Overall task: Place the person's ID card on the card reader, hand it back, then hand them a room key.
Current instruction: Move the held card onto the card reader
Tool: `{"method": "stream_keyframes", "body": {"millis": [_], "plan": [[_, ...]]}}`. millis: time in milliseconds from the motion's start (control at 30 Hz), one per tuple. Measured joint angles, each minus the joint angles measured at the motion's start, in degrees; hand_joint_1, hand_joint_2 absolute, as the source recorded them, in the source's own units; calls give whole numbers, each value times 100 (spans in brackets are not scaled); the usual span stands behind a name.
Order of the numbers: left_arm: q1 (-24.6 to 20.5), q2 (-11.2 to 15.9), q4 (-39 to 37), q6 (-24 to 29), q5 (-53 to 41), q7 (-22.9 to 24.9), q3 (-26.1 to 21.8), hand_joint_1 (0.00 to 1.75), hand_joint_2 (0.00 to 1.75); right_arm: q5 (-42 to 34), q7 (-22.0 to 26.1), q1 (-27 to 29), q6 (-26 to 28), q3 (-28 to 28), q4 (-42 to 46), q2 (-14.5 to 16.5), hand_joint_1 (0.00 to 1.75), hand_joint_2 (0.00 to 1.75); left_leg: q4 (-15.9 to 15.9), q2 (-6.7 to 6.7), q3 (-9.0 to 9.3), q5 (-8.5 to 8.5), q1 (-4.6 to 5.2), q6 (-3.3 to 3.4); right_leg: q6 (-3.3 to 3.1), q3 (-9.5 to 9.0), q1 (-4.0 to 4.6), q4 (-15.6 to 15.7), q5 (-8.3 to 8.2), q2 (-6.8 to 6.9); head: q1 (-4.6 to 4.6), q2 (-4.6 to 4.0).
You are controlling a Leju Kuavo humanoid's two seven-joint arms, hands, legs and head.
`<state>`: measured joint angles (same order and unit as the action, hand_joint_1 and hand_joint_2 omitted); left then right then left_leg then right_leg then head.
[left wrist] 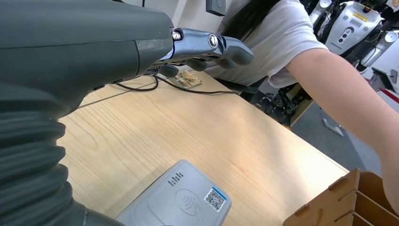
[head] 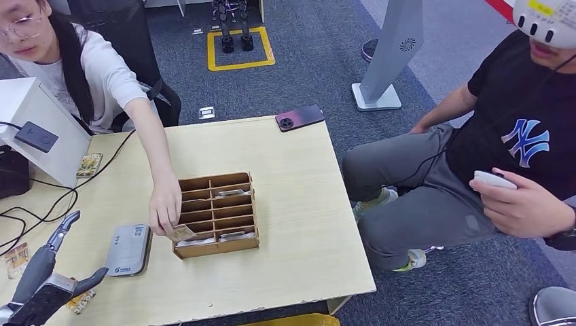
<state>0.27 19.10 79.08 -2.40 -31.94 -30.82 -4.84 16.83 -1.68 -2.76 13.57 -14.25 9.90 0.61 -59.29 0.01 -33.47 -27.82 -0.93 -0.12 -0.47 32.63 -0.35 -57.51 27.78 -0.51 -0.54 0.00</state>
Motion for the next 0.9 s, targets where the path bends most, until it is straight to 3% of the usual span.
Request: {"method": "stream_keyframes", "body": {"millis": [333, 667, 900], "plan": [[34, -6, 47, 105, -1, -20, 4, 0, 175, 6, 0, 0, -13, 0, 0, 1, 0, 0, 0, 0, 1, 0, 0, 0, 0, 0, 0, 0, 0, 0, 1, 0], [-155, -328, 190, 1774, -827, -18, 7, 0, 175, 93, -4, -11, -11, 1, 0, 24, 0, 0, -1, 0, 2, 1, 1, 1, 0, -2, -1, 0, -1, 0, 1, 0], [-197, -393, 190, 1991, -1066, 31, 5, 0, 175, 107, -20, -13, -19, 2, 0, 26, 0, 0, -1, -1, 3, 1, 0, 1, 0, -1, 0, 0, -1, 0, 1, 0]]}}
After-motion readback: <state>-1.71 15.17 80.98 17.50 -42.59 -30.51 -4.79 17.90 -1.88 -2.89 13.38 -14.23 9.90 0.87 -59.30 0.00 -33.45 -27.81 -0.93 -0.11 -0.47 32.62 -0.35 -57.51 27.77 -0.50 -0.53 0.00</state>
